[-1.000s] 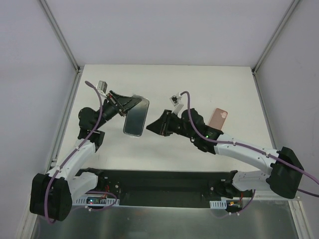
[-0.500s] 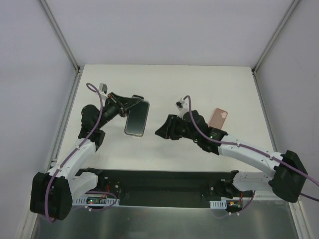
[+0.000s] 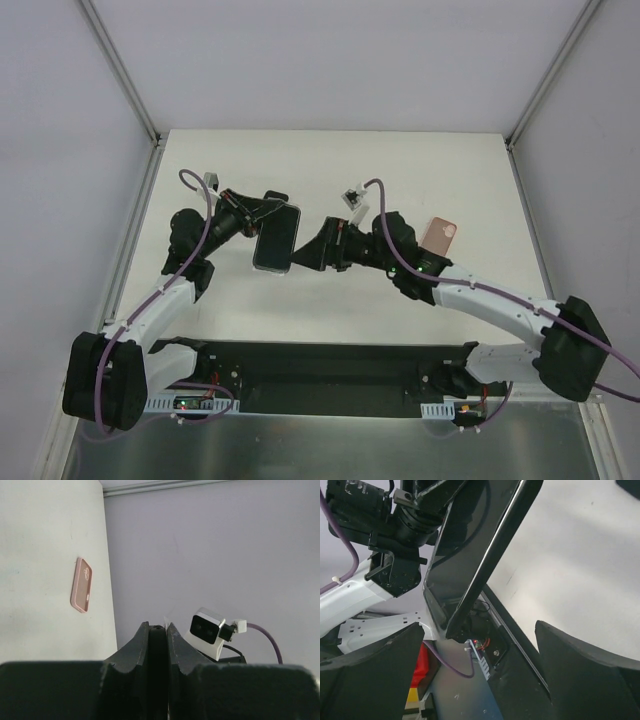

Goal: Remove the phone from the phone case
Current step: Adjust the phone.

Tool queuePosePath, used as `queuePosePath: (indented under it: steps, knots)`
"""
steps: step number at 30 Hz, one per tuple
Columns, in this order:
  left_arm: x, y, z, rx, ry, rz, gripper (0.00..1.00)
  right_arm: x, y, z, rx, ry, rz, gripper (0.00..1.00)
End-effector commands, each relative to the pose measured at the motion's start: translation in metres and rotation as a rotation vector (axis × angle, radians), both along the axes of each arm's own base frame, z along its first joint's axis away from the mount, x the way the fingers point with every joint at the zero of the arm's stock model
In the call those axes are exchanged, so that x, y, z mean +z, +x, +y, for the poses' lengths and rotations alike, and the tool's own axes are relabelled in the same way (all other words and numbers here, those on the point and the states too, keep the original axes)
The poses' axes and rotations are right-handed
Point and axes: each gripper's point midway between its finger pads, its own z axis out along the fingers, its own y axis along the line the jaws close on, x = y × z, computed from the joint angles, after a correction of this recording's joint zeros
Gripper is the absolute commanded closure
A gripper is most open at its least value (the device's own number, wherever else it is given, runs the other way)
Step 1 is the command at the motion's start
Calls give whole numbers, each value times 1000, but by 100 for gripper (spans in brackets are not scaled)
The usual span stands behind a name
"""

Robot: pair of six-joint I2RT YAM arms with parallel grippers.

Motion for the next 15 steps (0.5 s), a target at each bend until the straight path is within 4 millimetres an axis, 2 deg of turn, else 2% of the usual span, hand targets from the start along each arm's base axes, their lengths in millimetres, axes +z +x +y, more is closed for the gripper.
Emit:
queuePosePath:
  steps: [1,4,9,15]
  knots:
    - [31,-4,3,15,-47,-102,100,45,-4,33,114,170,-17,9]
    - [34,-5,5,19,-48,-111,100,44,-3,41,134,181,-1,22]
    - [36,-9,4,-7,-23,-135,100,48,-5,46,177,190,-27,26]
    - [36,-21,-1,-58,3,-169,100,63,-9,52,230,218,-82,31]
